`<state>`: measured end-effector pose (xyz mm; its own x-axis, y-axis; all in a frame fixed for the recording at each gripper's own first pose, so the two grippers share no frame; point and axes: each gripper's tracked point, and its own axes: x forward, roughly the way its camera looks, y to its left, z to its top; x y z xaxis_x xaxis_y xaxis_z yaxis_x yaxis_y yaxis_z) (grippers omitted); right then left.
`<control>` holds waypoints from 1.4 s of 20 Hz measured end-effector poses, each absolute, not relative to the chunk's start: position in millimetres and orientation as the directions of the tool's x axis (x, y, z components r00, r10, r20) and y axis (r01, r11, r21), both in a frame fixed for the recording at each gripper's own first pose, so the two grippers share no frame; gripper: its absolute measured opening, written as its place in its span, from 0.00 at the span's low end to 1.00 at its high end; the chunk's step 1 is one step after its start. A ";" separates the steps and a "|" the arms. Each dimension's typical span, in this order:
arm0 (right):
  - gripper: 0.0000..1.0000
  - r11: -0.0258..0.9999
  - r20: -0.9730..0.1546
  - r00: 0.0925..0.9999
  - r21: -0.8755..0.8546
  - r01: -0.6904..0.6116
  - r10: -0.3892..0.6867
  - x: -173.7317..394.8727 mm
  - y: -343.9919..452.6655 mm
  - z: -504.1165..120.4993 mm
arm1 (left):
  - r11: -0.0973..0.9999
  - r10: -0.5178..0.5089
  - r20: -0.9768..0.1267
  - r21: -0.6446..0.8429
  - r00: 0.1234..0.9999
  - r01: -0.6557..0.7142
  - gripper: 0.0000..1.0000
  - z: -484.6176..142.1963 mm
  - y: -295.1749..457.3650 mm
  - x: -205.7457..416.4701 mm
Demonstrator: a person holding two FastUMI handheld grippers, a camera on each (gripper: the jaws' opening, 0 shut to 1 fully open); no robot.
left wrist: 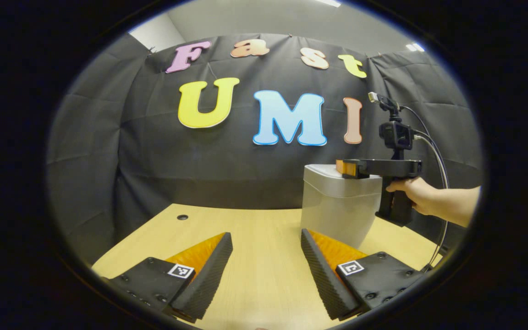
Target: Press the lid of the desktop garbage bin to open it, pick up the crumpled paper on the desktop and throw it into the bin, then pick up the pop can on the desktop and drop it into the bin, and finally close the garbage bin lid.
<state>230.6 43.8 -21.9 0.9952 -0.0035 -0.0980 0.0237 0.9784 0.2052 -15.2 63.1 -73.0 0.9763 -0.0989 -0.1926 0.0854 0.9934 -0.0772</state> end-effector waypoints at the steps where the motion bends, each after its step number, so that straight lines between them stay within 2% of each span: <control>1: 0.98 0.976 -0.102 0.995 0.215 0.029 -0.007 231.0 44.5 -23.4 | 0.993 -0.099 -0.194 -0.076 0.976 0.086 0.96 -73.4 62.3 -14.0; 7: 0.98 0.972 -0.089 0.995 0.228 0.058 -0.038 232.7 43.8 -23.1 | 0.991 -0.089 -0.166 -0.113 0.982 0.071 0.98 -67.3 58.6 -14.5; 9: 0.98 0.973 -0.139 0.990 0.221 0.063 -0.032 231.6 46.1 -28.0 | 0.990 -0.081 -0.151 -0.125 0.985 0.062 0.98 -61.7 58.8 -13.6; 12: 0.98 0.971 -0.122 0.990 0.222 0.091 -0.065 230.9 42.3 -17.5 | 0.992 -0.057 -0.129 -0.121 0.990 0.041 1.00 -50.9 63.9 -17.3; 13: 0.98 0.968 -0.120 0.991 0.232 0.092 -0.065 230.8 43.4 -18.8 | 0.994 -0.044 -0.121 -0.106 0.992 0.032 0.95 -47.0 66.2 -19.6; 15: 0.97 0.969 -0.114 0.992 0.235 0.077 -0.051 229.5 43.3 -18.6 | 0.996 -0.029 -0.112 -0.084 0.993 0.019 1.00 -41.9 68.8 -24.3; 16: 0.97 0.968 -0.122 0.992 0.243 0.071 -0.042 229.0 42.9 -18.7 | 0.997 -0.025 -0.114 -0.082 0.993 0.016 0.98 -41.3 68.2 -26.3; 22: 0.96 0.969 -0.201 0.980 0.243 0.044 0.006 201.4 43.9 -18.1 | 0.998 -0.014 -0.114 -0.066 0.993 0.007 1.00 -32.0 59.8 -30.1; 28: 0.96 0.974 -0.199 0.977 0.226 -0.024 0.071 155.1 44.6 -10.4 | 0.999 -0.002 -0.119 -0.052 0.993 -0.004 1.00 -31.4 40.5 -33.7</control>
<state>155.1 44.6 -10.4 0.9774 0.0707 -0.1992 -0.0243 0.9737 0.2264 -33.7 40.5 -31.4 0.9929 -0.0018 -0.1193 -0.0045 0.9986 -0.0524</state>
